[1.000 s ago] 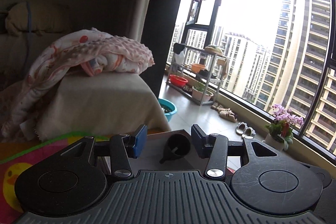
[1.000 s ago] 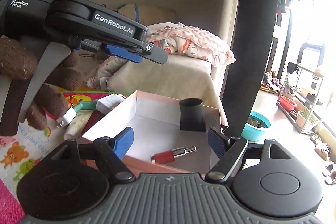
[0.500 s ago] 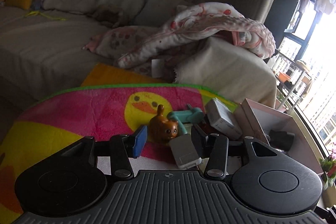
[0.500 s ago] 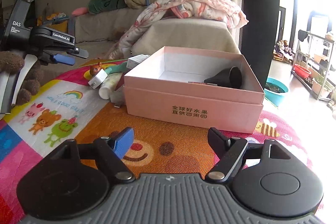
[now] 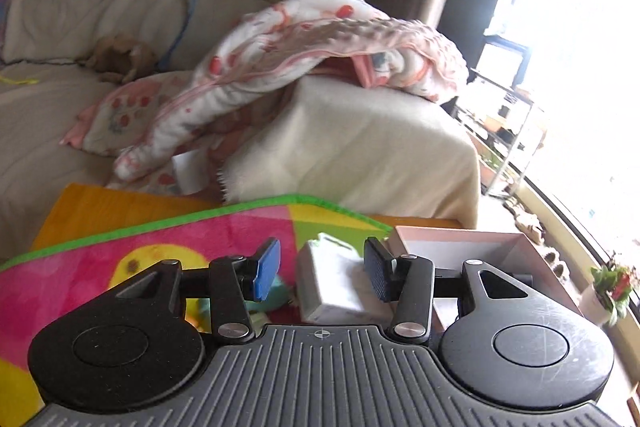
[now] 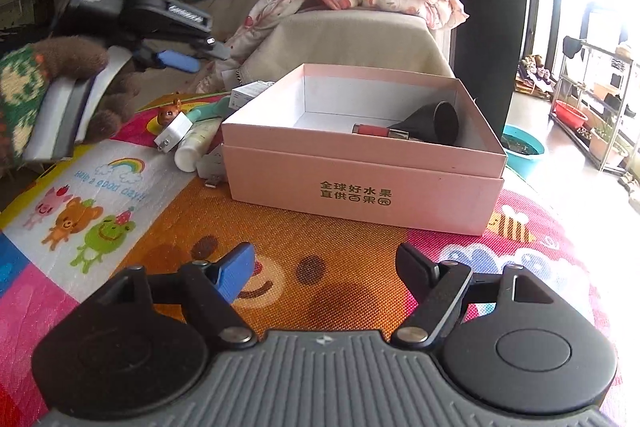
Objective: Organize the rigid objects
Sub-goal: 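Drop the lens hood and lipstick into the pink box, opening both tools, then grasp the white battery charger with the right tool while the left grasps the white cable box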
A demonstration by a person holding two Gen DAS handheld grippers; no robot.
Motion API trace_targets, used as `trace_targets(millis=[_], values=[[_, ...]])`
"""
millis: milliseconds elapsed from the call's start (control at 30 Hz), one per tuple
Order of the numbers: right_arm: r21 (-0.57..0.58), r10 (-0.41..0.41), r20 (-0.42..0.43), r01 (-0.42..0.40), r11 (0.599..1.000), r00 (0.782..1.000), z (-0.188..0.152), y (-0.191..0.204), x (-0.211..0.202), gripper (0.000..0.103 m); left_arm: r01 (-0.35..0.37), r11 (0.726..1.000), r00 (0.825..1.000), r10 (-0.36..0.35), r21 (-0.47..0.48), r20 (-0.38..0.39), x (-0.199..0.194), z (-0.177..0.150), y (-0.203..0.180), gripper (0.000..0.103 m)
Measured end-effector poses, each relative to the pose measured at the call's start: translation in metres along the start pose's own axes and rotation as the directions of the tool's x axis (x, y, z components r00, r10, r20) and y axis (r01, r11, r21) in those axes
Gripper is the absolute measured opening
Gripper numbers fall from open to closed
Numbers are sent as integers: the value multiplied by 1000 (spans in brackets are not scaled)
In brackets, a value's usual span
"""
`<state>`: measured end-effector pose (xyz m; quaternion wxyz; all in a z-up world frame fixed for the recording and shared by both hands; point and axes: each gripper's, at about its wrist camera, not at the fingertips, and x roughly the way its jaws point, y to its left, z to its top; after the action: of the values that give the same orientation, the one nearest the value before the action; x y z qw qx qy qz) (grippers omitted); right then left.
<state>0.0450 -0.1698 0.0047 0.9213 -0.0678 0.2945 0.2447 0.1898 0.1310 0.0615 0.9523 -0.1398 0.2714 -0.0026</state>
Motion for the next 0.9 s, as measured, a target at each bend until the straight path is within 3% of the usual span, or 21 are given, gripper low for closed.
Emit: trace_targets(millis=[133,233,333,400,500,600,700,800,900], values=[[-17,32,-14,-32,999,999,1,0,2,78,-37,999,999,38,37,-36,44,15,-11,51],[-30,35,0,-35,999,999,6,-3,0,78,-32,999,990,35,24,-134,85,21,-8,50],[-57,-10,99,16,998,995,22,-14,-16,78,-32,999,966,40,36,-257,119,22,-6,39],[-61,-27,173,38,997,985,40,-26,-27,78,-12,996,955,37,87,-293,126,22,-7,39],[-80,-35,263,58,995,964,72,-47,-38,78,98,985,945,-47,143,-323,109,18,-5,34],[-59,-36,289,55,997,957,106,-73,-33,78,160,977,937,-106,141,-333,84,8,0,25],[-15,-75,243,81,997,967,126,-86,-18,78,221,957,931,-150,188,-332,58,-11,-1,21],[30,-110,201,106,994,973,120,-87,-5,78,274,925,927,-182,262,-329,35,-32,-12,21],[79,-149,157,138,987,976,102,-74,-1,78,267,914,945,-187,304,-268,9,-46,-17,22]])
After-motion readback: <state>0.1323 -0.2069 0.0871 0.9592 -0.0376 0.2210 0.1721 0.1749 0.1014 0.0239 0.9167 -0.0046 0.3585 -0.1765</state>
